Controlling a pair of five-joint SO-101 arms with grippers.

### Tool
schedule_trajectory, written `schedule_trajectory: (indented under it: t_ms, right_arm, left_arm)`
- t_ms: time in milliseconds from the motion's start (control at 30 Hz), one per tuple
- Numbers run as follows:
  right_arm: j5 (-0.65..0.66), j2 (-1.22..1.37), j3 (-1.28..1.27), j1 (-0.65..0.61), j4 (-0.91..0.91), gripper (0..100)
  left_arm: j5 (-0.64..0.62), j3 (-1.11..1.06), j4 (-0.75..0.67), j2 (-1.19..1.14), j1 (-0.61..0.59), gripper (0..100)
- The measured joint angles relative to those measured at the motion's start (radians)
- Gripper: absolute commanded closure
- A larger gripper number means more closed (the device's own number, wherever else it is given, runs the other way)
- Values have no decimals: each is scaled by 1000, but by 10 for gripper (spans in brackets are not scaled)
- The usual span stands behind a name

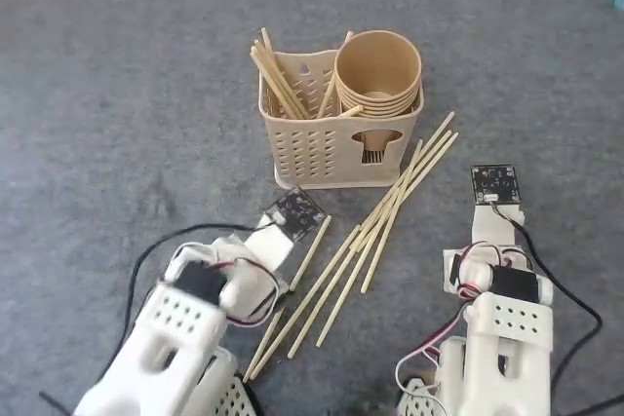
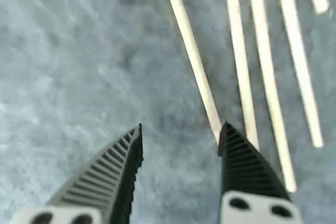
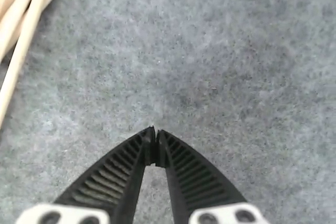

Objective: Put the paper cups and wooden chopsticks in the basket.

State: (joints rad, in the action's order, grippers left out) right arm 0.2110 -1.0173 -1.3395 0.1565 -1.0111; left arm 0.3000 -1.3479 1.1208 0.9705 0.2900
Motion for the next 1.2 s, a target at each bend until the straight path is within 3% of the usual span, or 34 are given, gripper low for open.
schedule_trajectory:
  t_ms: [167, 333, 733, 800, 933, 1200]
  right_arm:
    - [0, 0, 0, 0, 0, 991]
    - [0, 0, 0, 0, 0, 991]
    - [0, 0, 0, 0, 0, 991]
    - [0, 0, 0, 0, 0, 991]
    - [0, 0, 0, 0, 0, 991]
    - [0, 0, 0, 0, 0, 991]
  left_arm:
    - [-66, -58, 31, 232, 17, 776]
    - [-69, -61, 34, 238, 17, 776]
    - [-81, 23, -126, -256, 15, 778]
    - [-89, 57, -157, -364, 15, 820]
    - [-164, 138, -166, -523, 23, 1000]
    - [-149, 206, -158, -620, 147, 987]
